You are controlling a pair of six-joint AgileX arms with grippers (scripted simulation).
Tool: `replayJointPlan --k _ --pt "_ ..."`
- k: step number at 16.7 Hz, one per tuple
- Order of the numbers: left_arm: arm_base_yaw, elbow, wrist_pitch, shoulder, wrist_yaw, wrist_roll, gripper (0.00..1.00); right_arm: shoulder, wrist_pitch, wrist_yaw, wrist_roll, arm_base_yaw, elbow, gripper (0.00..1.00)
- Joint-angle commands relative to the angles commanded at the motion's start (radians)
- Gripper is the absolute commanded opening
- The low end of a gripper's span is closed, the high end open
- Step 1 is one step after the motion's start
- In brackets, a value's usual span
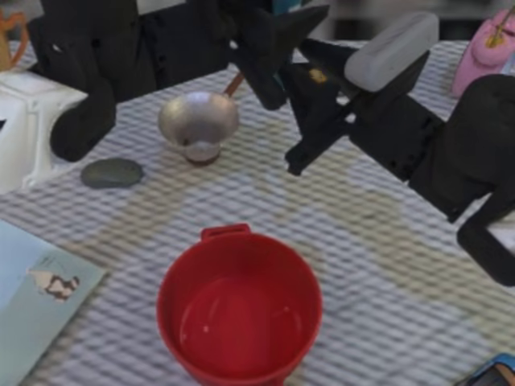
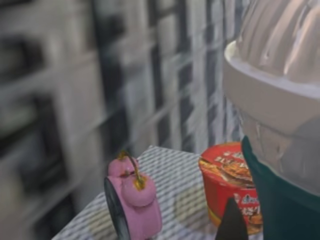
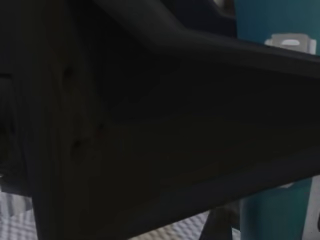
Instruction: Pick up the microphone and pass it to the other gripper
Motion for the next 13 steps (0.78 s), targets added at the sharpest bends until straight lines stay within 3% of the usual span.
replayJointPlan --k 5,13 --pt "0.0 0.0 0.0 0.0 0.0 0.0 0.0 0.0 0.0 0.0 0.0 0.0 0.0 0.98" --pt "0.0 0.0 0.0 0.0 0.0 0.0 0.0 0.0 0.0 0.0 0.0 0.0 0.0 1.0"
